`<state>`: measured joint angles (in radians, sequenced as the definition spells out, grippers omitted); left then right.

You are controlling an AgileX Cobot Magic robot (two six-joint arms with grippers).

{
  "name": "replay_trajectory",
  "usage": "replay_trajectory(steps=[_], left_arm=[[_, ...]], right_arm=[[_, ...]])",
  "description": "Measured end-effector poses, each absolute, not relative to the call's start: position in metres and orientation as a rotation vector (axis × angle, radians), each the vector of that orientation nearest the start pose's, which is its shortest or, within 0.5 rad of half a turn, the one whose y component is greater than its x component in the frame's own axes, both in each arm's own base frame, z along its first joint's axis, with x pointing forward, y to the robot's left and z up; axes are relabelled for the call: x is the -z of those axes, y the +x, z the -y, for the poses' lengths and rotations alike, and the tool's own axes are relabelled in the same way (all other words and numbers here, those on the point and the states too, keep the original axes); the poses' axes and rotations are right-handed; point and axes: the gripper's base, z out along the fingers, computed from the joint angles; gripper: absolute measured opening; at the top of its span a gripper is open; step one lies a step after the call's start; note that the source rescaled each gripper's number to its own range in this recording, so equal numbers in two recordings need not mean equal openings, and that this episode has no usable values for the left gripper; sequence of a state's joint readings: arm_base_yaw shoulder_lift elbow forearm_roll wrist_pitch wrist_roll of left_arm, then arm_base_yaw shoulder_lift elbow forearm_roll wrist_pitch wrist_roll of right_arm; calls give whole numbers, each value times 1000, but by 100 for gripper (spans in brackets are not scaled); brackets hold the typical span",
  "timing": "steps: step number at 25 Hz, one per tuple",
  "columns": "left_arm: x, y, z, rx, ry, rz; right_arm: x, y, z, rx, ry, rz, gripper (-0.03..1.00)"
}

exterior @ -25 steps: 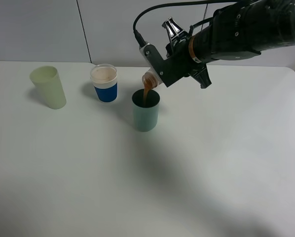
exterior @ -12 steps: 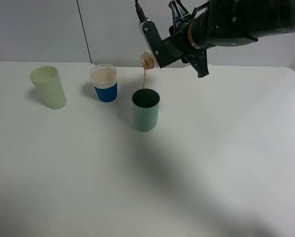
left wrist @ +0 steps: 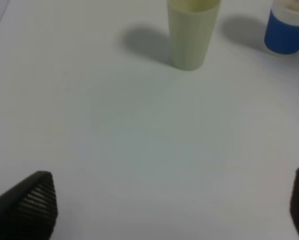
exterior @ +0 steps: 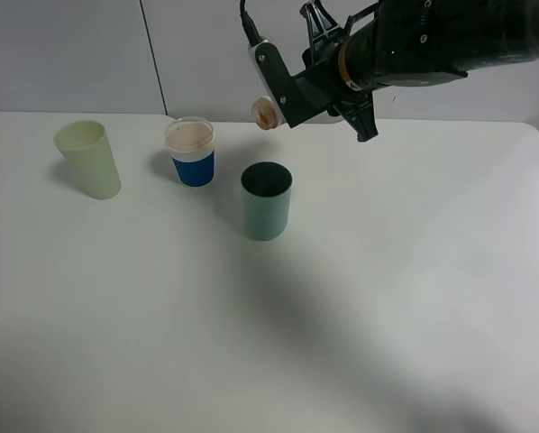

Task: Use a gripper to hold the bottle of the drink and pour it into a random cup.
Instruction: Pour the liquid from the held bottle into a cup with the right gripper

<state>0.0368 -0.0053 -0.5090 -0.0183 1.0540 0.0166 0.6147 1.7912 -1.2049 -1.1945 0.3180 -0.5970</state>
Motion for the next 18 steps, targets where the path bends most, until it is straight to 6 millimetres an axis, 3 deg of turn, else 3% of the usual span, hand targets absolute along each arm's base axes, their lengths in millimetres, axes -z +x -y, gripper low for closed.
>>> replay_trajectory(steps=[8,18], left_arm=[[-280,-6,2,-12,-19,-2023],[-280,-6,2,-12,-19,-2023]], right_arm=[[-239,343,-210,1027,-2212,-843,2],[-239,343,-210,1047,-2239,-798,2]])
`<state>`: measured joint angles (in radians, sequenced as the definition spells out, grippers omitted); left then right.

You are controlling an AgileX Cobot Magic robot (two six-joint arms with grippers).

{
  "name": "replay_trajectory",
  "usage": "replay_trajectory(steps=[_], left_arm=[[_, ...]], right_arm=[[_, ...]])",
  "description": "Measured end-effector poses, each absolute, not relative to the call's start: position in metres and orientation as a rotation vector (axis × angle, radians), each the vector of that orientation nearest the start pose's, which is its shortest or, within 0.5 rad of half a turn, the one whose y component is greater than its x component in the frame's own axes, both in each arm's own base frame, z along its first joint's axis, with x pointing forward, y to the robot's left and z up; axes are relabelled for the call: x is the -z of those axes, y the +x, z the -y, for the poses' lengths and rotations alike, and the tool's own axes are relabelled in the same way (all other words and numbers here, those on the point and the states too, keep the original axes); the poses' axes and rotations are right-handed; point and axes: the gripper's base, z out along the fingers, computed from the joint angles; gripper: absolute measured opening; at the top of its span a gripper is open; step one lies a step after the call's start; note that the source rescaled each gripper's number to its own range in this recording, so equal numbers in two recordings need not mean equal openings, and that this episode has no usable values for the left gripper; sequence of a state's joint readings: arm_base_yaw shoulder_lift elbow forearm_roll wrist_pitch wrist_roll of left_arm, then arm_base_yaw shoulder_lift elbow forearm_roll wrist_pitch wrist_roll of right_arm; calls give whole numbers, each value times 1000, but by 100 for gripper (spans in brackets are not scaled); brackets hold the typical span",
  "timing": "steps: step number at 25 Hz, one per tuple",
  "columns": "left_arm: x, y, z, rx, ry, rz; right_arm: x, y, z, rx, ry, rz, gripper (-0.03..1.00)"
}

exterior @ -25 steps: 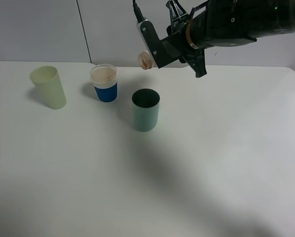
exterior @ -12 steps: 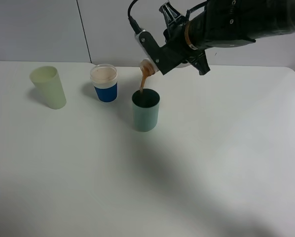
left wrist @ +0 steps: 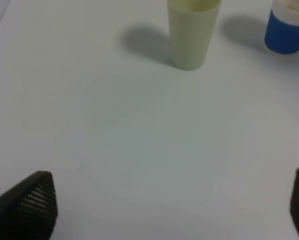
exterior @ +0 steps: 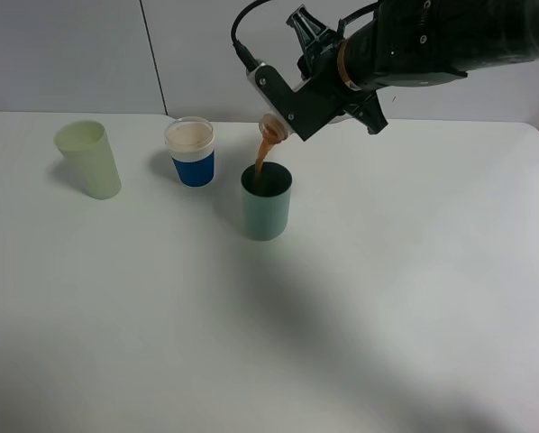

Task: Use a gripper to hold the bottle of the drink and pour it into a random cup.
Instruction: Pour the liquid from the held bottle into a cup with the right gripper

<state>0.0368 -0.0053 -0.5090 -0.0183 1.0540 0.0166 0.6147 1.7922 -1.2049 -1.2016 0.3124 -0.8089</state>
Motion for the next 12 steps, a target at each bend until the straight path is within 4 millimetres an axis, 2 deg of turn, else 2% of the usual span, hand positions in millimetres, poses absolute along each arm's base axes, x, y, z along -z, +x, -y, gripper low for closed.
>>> replay_trajectory(steps=[12], left_arm=[[-280,-6,2,-12,-19,-2023]], right_arm=[[-239,343,-210,1072,-2263,-747,2]])
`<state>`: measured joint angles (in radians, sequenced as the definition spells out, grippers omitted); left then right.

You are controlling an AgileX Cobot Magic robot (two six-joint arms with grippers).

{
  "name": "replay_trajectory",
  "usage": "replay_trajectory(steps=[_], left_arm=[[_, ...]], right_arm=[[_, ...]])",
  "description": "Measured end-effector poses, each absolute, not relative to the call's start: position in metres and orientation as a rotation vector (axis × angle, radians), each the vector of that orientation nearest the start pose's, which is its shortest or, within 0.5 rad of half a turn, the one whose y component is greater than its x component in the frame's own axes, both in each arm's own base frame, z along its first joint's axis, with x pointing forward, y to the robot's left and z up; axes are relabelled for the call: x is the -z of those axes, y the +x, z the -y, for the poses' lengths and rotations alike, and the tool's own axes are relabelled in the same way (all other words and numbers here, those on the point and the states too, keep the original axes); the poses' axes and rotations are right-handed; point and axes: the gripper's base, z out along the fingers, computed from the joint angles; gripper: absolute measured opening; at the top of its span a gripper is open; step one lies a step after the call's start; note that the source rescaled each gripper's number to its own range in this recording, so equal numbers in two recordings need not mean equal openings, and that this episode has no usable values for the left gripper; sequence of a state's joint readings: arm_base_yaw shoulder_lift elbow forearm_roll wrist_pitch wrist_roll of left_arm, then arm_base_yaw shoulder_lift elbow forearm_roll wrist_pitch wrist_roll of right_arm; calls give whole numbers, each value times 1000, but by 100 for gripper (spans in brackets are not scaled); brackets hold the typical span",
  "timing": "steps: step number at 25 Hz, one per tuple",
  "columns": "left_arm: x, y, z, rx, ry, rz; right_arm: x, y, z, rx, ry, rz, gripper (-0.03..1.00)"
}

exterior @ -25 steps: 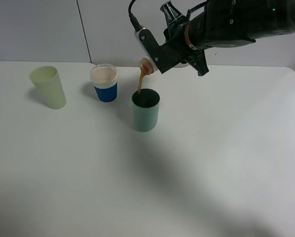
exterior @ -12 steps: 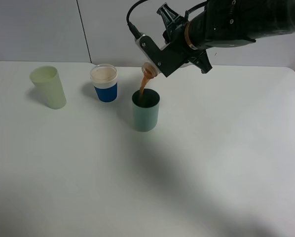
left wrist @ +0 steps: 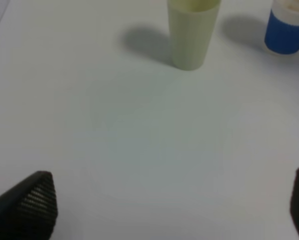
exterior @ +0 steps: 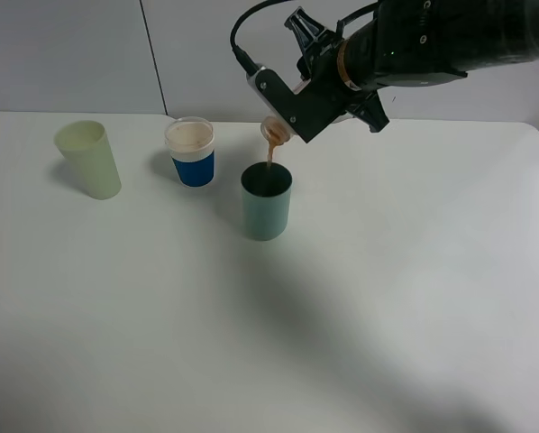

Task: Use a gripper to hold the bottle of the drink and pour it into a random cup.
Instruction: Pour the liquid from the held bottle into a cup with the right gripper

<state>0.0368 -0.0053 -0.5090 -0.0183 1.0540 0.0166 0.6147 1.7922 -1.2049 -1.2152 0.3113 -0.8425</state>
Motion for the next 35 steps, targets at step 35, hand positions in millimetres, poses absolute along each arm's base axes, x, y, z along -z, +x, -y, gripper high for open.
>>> replay_trajectory(steps=[35], left_arm=[[-280,-6,2,-12,-19,-2023]], right_arm=[[-243,341,-223,1151,-2305,-423,2]])
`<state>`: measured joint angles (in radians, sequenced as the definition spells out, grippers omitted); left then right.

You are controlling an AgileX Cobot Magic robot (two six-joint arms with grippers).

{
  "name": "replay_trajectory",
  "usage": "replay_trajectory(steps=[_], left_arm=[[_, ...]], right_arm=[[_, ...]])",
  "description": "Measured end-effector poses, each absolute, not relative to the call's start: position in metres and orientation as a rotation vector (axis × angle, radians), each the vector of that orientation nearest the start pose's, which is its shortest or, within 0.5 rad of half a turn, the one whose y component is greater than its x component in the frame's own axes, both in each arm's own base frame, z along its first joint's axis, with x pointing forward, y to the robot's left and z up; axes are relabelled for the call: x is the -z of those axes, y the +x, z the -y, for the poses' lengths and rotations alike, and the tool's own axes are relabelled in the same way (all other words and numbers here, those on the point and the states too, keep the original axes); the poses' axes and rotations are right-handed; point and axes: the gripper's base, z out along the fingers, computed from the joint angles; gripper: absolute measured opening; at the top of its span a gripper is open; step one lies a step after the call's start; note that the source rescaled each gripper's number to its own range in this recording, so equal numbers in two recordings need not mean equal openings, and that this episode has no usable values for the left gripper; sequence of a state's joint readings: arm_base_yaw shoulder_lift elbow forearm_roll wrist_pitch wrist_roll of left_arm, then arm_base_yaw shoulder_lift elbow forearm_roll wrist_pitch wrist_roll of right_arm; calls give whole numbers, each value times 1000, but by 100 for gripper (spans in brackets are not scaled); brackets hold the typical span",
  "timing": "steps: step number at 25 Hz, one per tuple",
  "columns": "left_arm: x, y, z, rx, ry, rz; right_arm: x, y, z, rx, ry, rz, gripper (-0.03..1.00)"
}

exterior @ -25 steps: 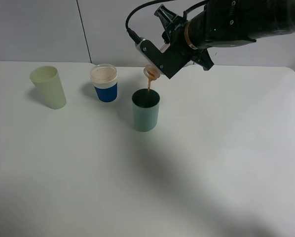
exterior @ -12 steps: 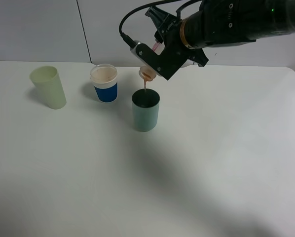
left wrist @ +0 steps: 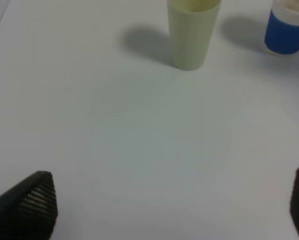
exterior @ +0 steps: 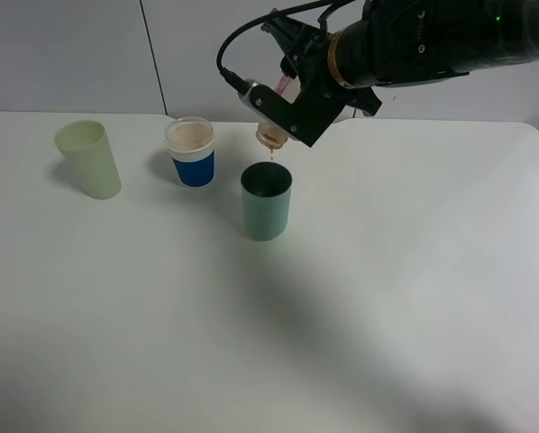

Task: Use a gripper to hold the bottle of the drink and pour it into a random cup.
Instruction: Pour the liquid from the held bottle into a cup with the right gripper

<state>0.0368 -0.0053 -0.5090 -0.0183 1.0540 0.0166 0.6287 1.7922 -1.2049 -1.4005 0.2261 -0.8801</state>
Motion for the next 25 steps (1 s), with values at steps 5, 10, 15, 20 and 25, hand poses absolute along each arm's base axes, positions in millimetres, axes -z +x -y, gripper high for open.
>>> replay_trajectory(steps=[5,10,15,20,25], left_arm=[[-280,-6,2,-12,-19,-2023],[-280,-6,2,-12,-19,-2023],[-280,-6,2,-11,-19,-2023],[-280,-6,2,-11,-19,-2023],[-280,-6,2,-11,-19,-2023]], right_arm=[[-244,338,-226,1156,-2308,-386,2],[-244,337,-229,1163,-2311,-344,2],[-245,334,-234,1179,-2316,-280,2],[-246,333,-236,1204,-2323,-221,2],[-247,334,-235,1273,-2340,-156,2]])
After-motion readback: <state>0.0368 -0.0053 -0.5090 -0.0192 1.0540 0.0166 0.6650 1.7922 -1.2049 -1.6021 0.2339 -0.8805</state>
